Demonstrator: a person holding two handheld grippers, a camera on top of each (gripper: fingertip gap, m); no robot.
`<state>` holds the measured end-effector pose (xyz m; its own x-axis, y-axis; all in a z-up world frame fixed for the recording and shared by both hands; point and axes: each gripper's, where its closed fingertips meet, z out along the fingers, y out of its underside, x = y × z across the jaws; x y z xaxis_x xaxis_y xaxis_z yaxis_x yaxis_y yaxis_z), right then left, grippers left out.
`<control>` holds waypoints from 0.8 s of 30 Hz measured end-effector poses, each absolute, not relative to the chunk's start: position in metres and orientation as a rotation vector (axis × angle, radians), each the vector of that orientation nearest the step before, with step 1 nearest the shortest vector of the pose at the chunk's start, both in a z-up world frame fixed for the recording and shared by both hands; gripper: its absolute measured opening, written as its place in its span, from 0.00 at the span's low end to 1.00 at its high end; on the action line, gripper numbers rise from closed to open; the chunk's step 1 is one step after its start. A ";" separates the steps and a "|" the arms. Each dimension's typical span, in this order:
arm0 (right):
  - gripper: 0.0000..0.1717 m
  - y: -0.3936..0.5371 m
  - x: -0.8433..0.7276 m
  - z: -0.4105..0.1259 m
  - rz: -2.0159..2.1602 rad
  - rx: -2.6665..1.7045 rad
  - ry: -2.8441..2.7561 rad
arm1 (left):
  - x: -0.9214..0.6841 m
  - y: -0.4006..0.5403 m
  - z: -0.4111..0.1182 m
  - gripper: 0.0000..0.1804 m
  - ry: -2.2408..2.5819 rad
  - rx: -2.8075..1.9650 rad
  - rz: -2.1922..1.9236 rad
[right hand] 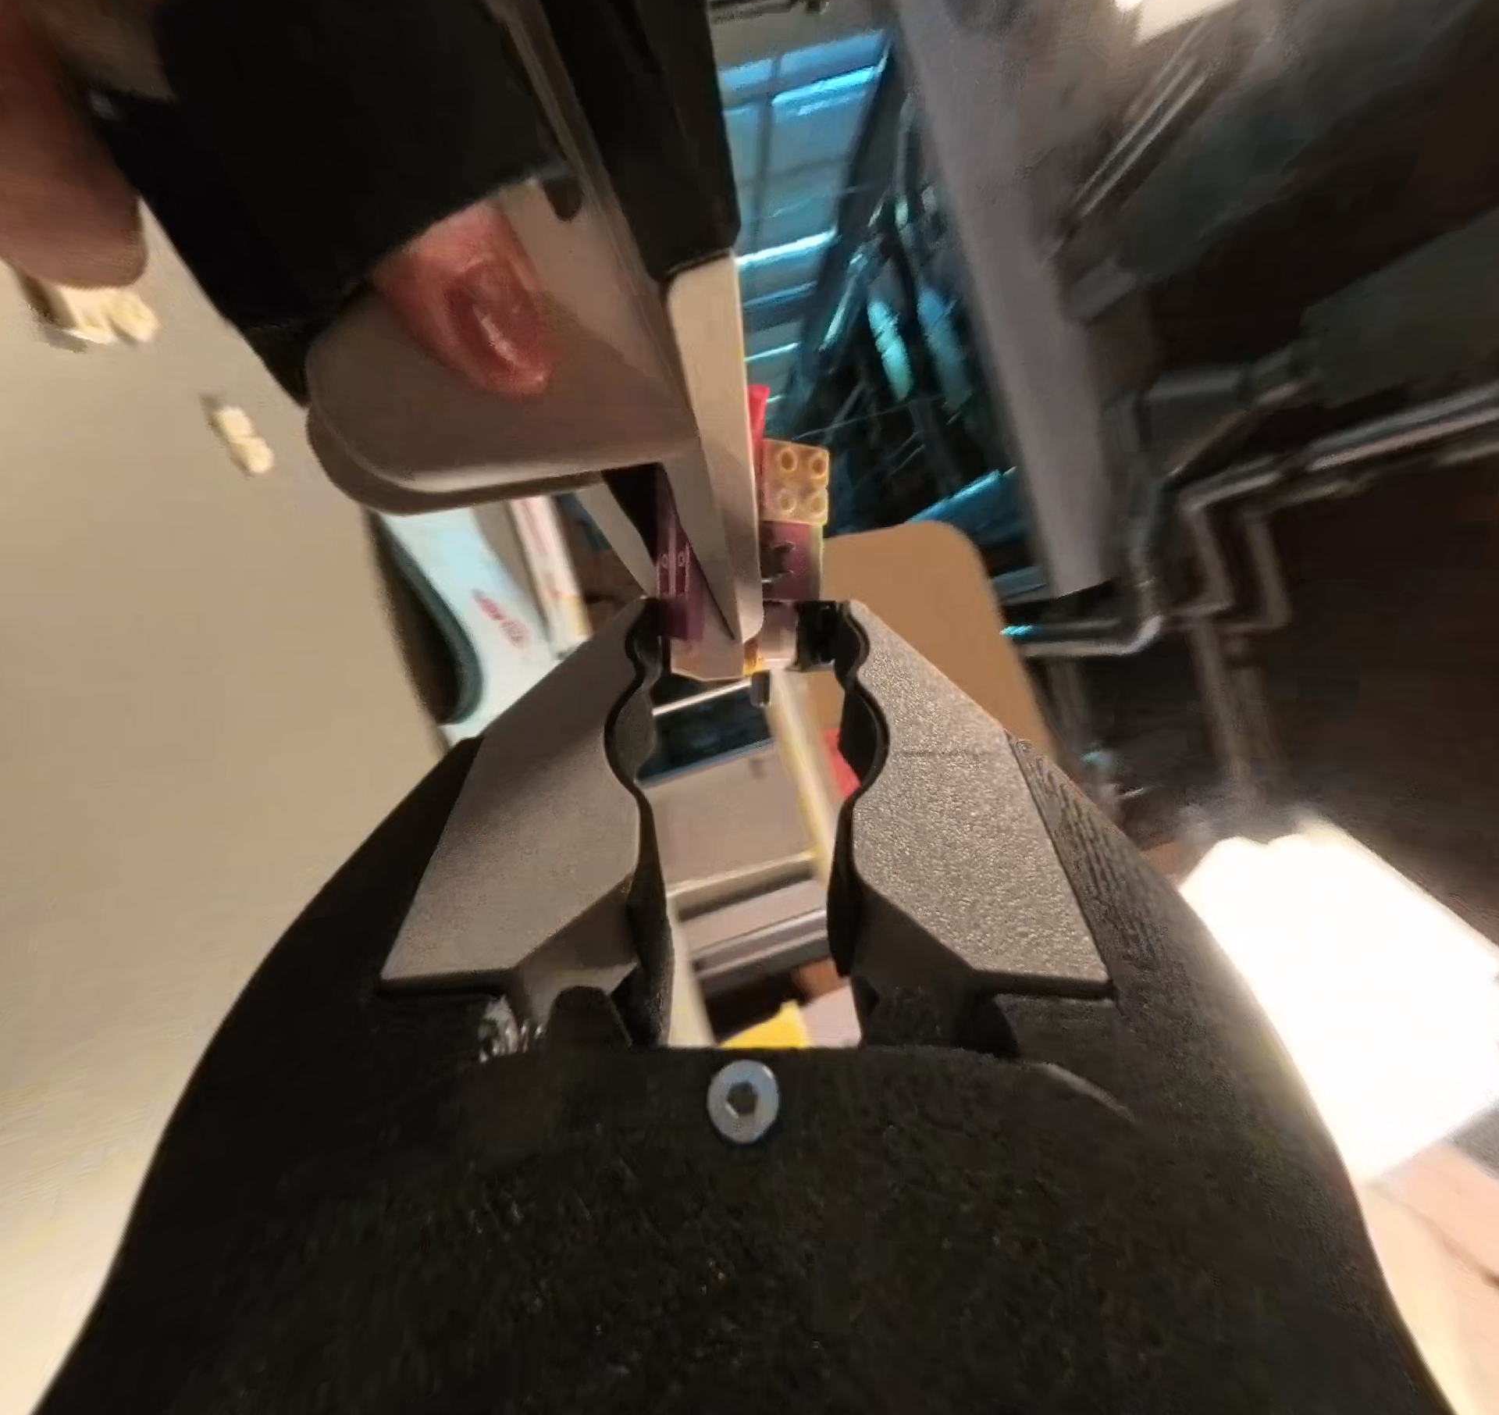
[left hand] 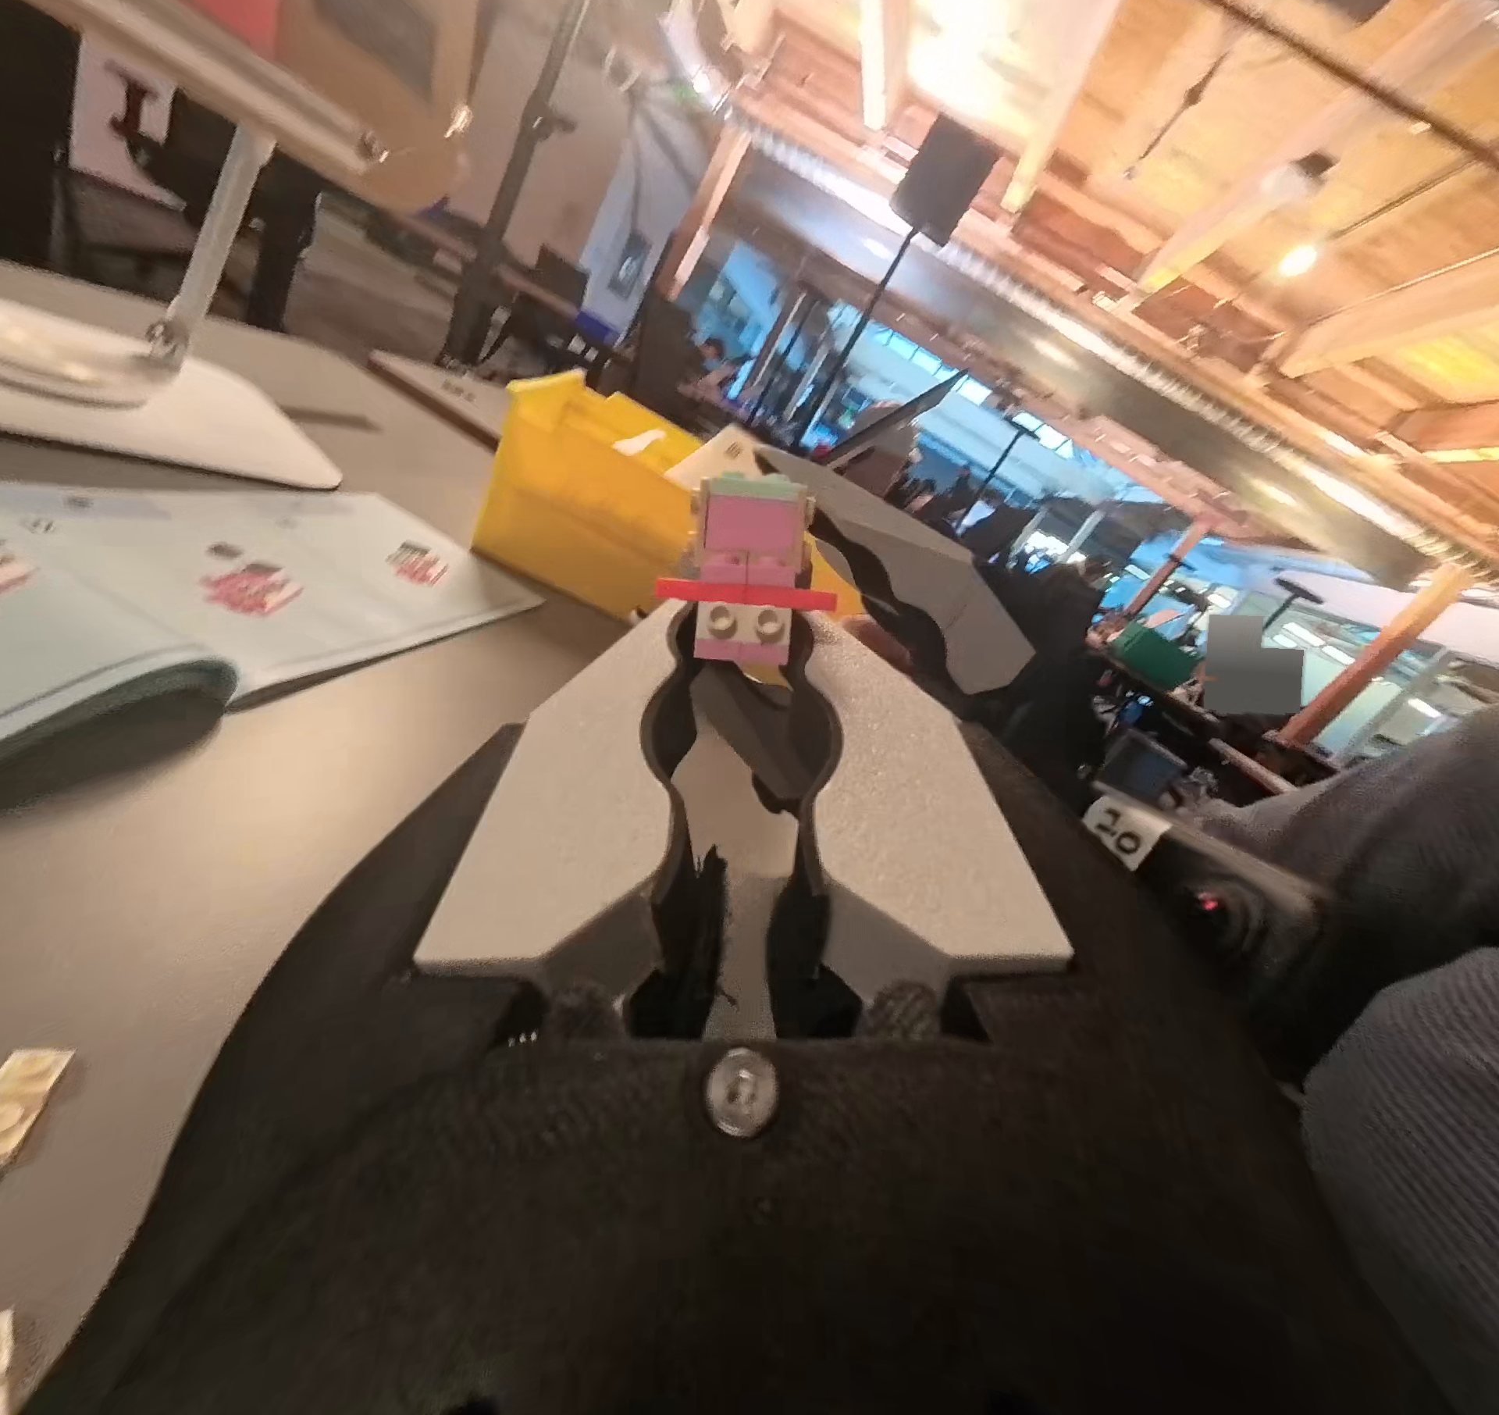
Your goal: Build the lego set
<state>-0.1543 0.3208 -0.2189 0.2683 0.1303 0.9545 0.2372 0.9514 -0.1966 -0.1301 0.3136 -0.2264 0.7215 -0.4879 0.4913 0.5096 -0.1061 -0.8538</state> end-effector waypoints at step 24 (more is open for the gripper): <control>0.22 0.305 -0.151 -0.190 -0.167 -0.228 -1.246 | -0.129 0.298 -0.199 0.09 0.039 -1.306 -0.775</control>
